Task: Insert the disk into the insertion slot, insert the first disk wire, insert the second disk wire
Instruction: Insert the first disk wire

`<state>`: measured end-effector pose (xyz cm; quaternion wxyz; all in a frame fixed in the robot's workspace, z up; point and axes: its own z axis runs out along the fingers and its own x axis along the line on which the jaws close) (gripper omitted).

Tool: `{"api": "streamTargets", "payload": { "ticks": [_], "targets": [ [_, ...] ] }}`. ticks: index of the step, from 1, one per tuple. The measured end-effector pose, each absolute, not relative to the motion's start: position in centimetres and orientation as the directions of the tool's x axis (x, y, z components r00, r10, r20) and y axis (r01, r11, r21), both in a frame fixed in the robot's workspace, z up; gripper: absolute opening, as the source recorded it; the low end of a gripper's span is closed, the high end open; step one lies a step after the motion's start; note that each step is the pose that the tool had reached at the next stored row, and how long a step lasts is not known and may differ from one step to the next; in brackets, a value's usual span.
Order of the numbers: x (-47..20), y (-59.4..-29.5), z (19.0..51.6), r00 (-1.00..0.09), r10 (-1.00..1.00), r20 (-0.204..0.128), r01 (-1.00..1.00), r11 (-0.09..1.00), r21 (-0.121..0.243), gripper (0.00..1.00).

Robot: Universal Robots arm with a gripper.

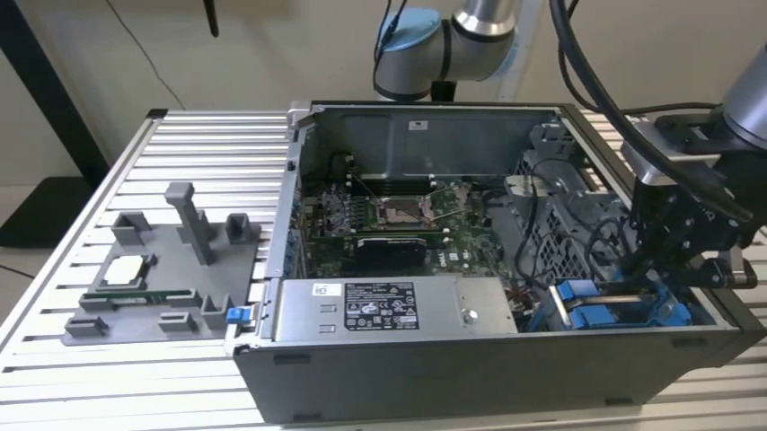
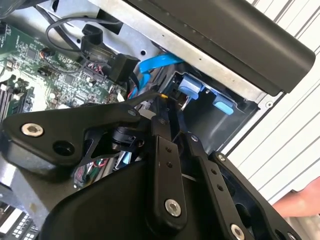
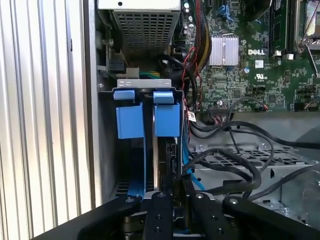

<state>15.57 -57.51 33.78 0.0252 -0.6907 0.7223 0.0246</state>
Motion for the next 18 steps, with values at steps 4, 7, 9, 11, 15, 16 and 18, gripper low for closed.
{"api": "streamTargets", "payload": {
  "ticks": [4, 7, 9, 11, 15, 16, 18],
  "targets": [
    [15.6, -57.5, 33.3, -0.045, -0.997, -0.069, -0.999, 0.045, 0.001, 0.00],
    [15.6, -57.5, 33.3, -0.047, -0.996, -0.071, -0.999, 0.047, 0.001, 1.00],
    [15.6, -57.5, 33.8, -0.049, -0.996, -0.071, -0.999, 0.049, 0.001, 1.00],
    [15.5, -57.5, 34.5, -0.050, -0.996, -0.070, -0.999, 0.050, 0.002, 1.00],
    [15.5, -57.5, 36.1, -0.050, -0.996, -0.070, -0.999, 0.050, 0.002, 1.00],
    [15.5, -57.5, 36.4, -0.050, -0.996, -0.070, -0.999, 0.050, 0.002, 1.00],
    [15.5, -57.5, 36.8, -0.050, -0.996, -0.070, -0.999, 0.050, 0.002, 1.00]
  ]
}}
